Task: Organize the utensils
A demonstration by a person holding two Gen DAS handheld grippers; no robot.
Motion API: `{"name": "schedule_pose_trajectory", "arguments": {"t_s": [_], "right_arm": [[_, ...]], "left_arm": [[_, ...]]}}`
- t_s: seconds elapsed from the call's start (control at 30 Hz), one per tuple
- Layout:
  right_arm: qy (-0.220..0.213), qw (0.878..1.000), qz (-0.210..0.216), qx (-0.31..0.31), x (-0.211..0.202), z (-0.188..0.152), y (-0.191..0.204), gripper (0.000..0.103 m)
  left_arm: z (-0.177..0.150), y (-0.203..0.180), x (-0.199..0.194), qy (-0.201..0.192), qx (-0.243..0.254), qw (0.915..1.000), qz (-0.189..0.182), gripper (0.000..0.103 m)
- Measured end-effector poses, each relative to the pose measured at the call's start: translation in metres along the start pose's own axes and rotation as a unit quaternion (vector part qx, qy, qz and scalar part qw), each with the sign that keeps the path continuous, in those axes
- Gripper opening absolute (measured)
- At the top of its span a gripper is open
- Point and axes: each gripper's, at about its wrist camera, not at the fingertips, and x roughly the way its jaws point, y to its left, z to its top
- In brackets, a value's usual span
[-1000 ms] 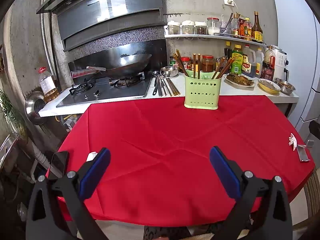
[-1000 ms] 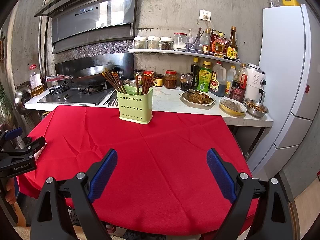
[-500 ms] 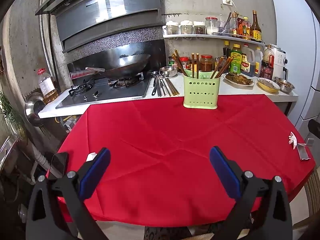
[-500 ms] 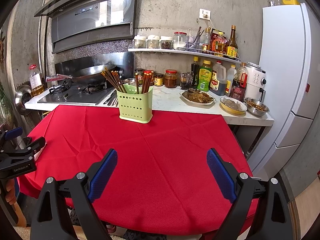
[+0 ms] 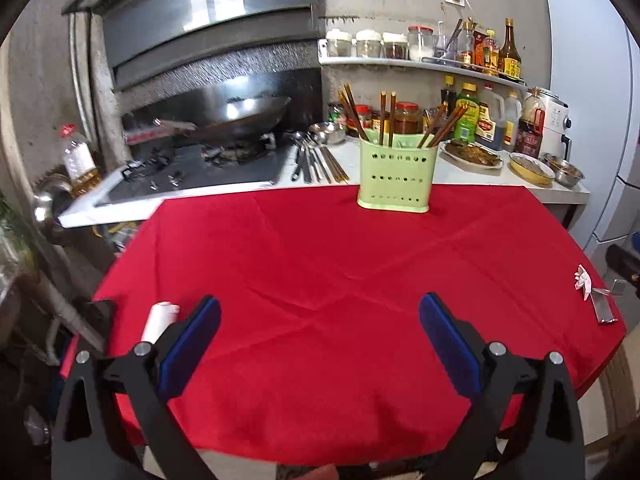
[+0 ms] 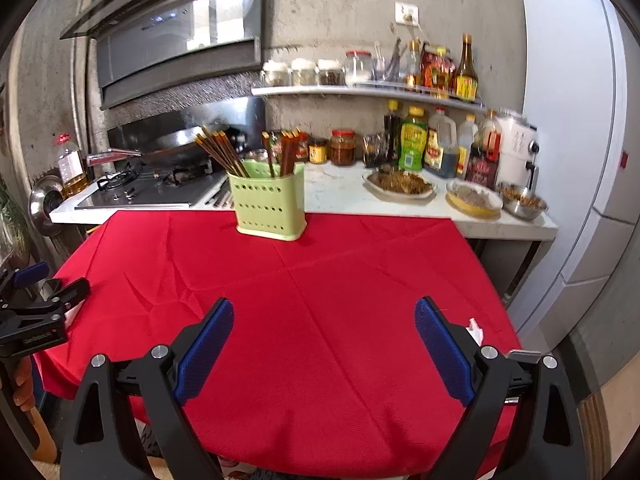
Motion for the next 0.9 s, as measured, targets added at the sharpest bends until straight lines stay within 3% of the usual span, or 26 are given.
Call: {"name": "schedule_pose_trajectory", "arguments": {"t_s": [0.23,0.47,0.63,0.9], "right_arm": [[0.044,0.999,0.024,0.013,0.092,-0.014,-0.029,0.092],[0.096,0.995,-0.023,0.014,0.171,-0.015,-0.061,0.092],[0.125,0.991,-0.042,0.024,0.201,-0.011,-0.076,0.092],[0.161,0.986,-0.038,0.015,0.238,-0.007,-0.085,0.093]], "left_arm": [[-0.019,0.011,0.074,0.034,-0.003,0.9994,0.007,0.097],[-0.016,0.039,0.127,0.065,-0.018,0.9975,0.022,0.097],[-0.004,0.052,0.152,0.084,-0.037,0.9955,0.023,0.097],[0.004,0.066,0.176,0.096,-0.051,0.9938,0.024,0.097]]}}
